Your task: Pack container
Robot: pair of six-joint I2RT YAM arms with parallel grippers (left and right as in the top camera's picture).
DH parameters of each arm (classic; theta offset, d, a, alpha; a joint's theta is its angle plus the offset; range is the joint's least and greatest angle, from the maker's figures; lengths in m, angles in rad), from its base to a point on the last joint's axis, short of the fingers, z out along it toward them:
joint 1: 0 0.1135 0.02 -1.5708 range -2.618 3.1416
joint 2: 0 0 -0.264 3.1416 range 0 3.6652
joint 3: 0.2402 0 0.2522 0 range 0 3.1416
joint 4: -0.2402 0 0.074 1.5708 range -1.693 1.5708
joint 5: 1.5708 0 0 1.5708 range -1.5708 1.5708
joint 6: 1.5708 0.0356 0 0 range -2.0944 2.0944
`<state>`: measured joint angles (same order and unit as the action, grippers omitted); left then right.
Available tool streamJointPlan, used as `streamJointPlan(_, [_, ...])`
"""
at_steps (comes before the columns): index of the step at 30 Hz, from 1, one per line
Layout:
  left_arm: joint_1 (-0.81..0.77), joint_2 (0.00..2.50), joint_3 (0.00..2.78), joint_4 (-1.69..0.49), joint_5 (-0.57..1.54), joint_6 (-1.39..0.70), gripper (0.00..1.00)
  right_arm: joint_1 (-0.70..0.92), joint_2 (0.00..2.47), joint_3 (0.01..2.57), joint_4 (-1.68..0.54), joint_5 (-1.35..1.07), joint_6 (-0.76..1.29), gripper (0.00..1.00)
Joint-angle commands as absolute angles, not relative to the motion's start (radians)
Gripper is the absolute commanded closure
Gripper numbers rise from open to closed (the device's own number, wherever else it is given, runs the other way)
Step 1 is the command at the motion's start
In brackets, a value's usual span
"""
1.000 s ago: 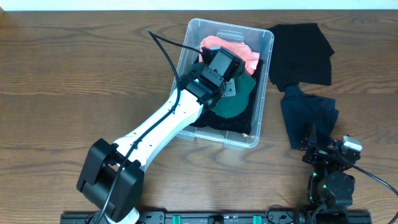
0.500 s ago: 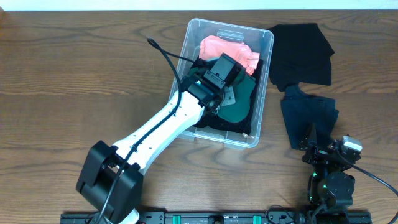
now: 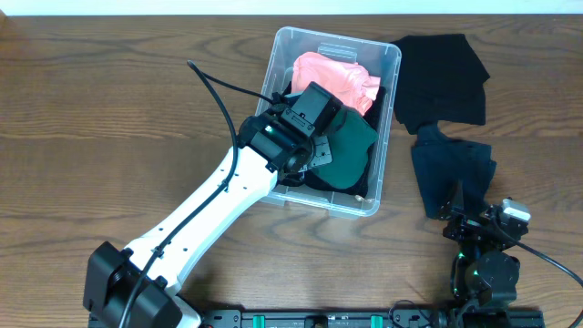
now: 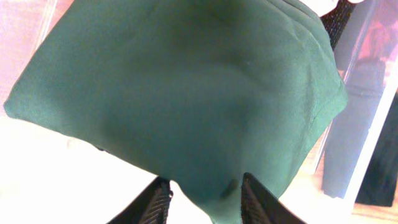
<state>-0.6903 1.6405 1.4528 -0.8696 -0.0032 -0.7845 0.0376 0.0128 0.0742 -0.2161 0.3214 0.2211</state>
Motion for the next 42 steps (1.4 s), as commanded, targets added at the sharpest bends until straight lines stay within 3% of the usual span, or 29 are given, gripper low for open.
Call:
streamJointPlan(1, [-0.692, 1.645, 1.455, -0.871, -0.013, -0.791, 0.58, 0.033, 0.009, 0.071, -0.217, 0.321, 0.231, 0.01])
streamJointPlan(15, [-0.691, 1.555, 1.455, -0.913, 0.105, -0.790, 0.55, 0.033, 0.009, 0.071, -0.217, 0.321, 0.231, 0.01])
streamJointPlan(20, [-0.691, 1.495, 1.455, -0.924, 0.091, -0.771, 0.47, 0.033, 0.009, 0.071, -0.217, 0.321, 0.231, 0.01])
streamJointPlan(27, [-0.688, 1.520, 1.455, -0.701, 0.033, -0.617, 0.40, 0.033, 0.009, 0.071, -0.217, 0.321, 0.231, 0.01])
streamJointPlan(29, [-0.688, 1.547, 1.455, -0.617, 0.033, -0.570, 0.42, 0.033, 0.009, 0.071, -0.217, 0.321, 0.231, 0.01])
streamJointPlan(33, [-0.672, 1.648, 1.455, -0.533, -0.013, -0.551, 0.66, 0.033, 0.009, 0.071, -0.217, 0.321, 0.231, 0.01])
streamJointPlan(36, [-0.659, 1.734, 1.455, -0.537, -0.062, -0.551, 0.76, 0.033, 0.009, 0.071, -0.217, 0.322, 0.231, 0.01])
streamJointPlan(42, [-0.654, 1.855, 1.455, -0.649, -0.053, -0.652, 0.81, 0.033, 0.009, 0.071, -0.217, 0.321, 0.231, 0.01])
